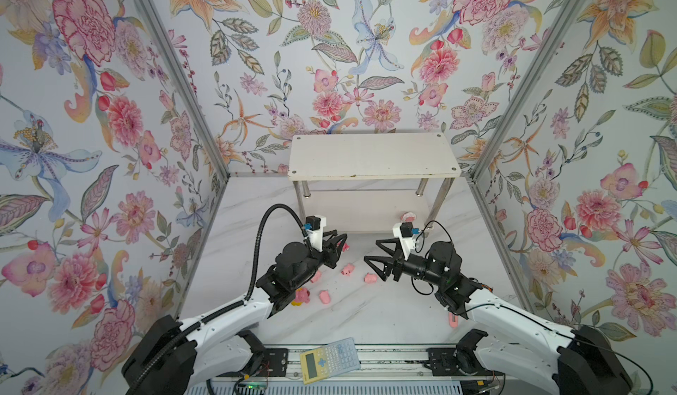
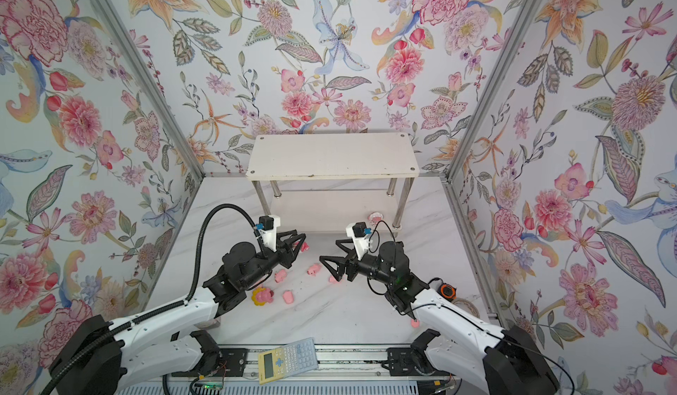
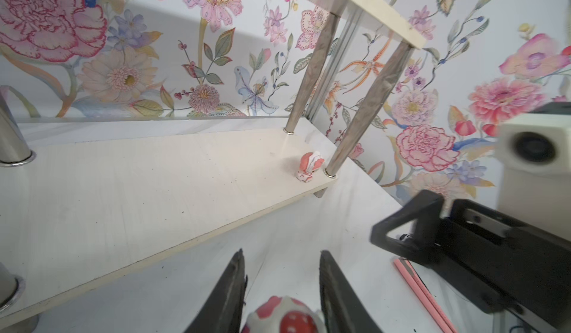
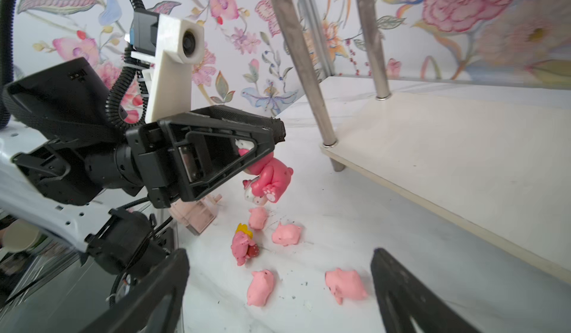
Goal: Place and organize the plastic toys onto the shelf
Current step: 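Carry the bear with the left gripper onto the lower shelf while right withdraws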
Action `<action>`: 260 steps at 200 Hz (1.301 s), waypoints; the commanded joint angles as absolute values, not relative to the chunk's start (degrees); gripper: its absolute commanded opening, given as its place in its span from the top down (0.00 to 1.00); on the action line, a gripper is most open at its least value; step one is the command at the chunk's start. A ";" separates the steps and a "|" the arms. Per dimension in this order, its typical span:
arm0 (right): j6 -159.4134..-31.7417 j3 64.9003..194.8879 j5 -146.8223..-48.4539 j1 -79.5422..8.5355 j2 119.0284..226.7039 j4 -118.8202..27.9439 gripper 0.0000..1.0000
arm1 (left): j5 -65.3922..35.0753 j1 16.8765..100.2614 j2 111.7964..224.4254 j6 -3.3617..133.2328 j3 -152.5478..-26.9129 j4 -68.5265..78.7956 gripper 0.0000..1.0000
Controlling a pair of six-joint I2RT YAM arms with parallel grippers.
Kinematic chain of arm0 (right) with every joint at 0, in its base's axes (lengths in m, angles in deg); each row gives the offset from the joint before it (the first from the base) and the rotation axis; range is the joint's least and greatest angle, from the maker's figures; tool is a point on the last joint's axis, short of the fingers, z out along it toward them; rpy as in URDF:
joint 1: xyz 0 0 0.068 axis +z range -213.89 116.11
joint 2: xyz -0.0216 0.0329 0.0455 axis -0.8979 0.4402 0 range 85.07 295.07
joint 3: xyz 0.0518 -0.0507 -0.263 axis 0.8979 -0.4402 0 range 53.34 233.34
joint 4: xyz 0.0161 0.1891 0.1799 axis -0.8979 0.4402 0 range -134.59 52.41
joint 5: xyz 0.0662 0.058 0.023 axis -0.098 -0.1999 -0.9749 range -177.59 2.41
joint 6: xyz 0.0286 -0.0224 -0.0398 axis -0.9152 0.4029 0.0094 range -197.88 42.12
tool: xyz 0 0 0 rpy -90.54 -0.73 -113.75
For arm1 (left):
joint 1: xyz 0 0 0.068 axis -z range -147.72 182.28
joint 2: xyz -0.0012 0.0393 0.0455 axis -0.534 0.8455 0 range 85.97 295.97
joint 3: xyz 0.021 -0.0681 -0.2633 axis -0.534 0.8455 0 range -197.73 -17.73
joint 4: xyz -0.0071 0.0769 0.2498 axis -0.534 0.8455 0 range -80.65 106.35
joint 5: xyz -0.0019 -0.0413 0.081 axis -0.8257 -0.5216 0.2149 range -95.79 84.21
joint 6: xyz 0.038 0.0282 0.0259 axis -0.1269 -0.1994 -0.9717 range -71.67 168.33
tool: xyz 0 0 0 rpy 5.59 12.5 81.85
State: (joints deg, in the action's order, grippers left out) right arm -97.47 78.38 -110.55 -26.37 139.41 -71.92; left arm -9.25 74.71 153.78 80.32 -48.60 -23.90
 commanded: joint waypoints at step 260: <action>-97.73 71.51 -84.51 -26.01 96.81 -29.26 0.11 | 18.07 81.32 207.25 80.33 -96.68 -12.11 1.00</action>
State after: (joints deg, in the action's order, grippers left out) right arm -98.06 72.24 -85.50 -26.37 96.84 -30.15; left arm 15.69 81.05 205.80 79.38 -93.96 -16.25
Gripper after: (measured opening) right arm 0.894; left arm 0.389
